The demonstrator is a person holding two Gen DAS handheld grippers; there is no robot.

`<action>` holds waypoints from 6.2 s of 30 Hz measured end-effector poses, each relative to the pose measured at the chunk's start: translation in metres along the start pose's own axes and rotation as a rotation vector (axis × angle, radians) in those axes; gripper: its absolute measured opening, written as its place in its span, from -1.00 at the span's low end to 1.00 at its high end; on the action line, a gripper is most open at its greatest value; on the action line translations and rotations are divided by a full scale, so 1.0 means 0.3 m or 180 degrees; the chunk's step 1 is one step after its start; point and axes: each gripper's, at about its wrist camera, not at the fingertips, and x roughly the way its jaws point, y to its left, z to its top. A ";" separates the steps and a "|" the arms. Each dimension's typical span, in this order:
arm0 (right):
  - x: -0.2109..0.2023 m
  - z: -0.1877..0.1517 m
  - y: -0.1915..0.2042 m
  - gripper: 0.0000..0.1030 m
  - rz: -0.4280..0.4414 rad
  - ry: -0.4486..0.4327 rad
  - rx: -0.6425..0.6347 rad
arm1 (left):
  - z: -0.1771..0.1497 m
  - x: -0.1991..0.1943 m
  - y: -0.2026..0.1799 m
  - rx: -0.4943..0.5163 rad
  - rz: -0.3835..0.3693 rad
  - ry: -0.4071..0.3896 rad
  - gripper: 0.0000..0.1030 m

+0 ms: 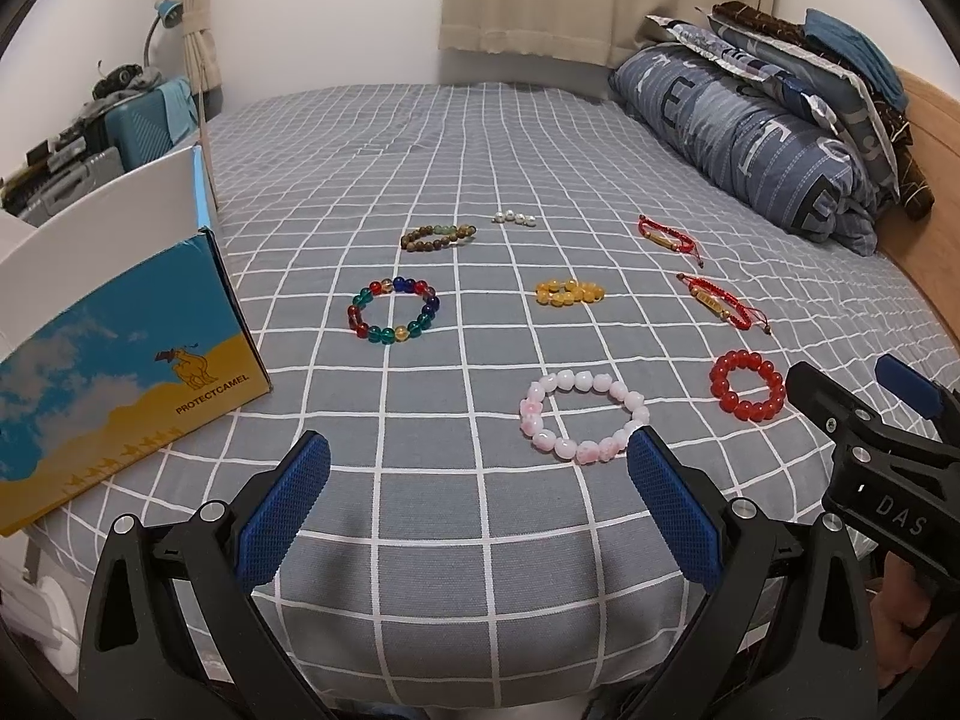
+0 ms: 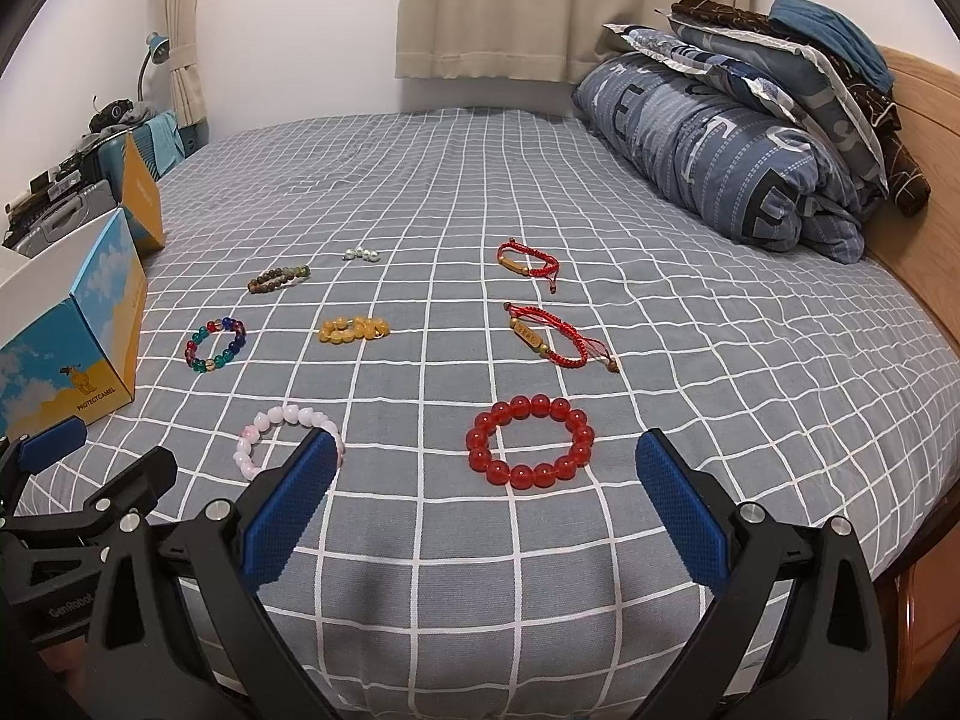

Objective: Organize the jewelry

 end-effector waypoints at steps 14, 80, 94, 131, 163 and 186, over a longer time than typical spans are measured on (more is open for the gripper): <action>0.000 -0.001 0.002 0.87 -0.0006 -0.0002 0.0005 | -0.001 -0.005 0.000 0.0000 -0.0008 -0.0008 0.89; 0.542 0.332 -0.083 0.86 -0.0077 0.0821 -0.0205 | 0.321 0.507 0.115 -0.0248 0.0177 0.0803 0.89; 0.688 0.248 -0.118 0.20 0.0126 0.1252 -0.0046 | 0.290 0.571 0.162 -0.0237 0.0226 0.0936 0.18; 0.535 0.282 -0.087 -0.83 0.0053 0.0875 -0.0073 | 0.302 0.420 0.155 -0.0222 0.0030 0.0597 -0.82; 0.311 0.349 -0.044 -0.83 0.0092 0.0516 -0.0052 | 0.361 0.114 0.148 -0.0205 0.0086 0.0071 -0.82; 0.099 0.451 0.275 -0.83 0.0387 0.0276 -0.0357 | 0.360 -0.204 0.351 -0.0465 0.0437 -0.0239 -0.82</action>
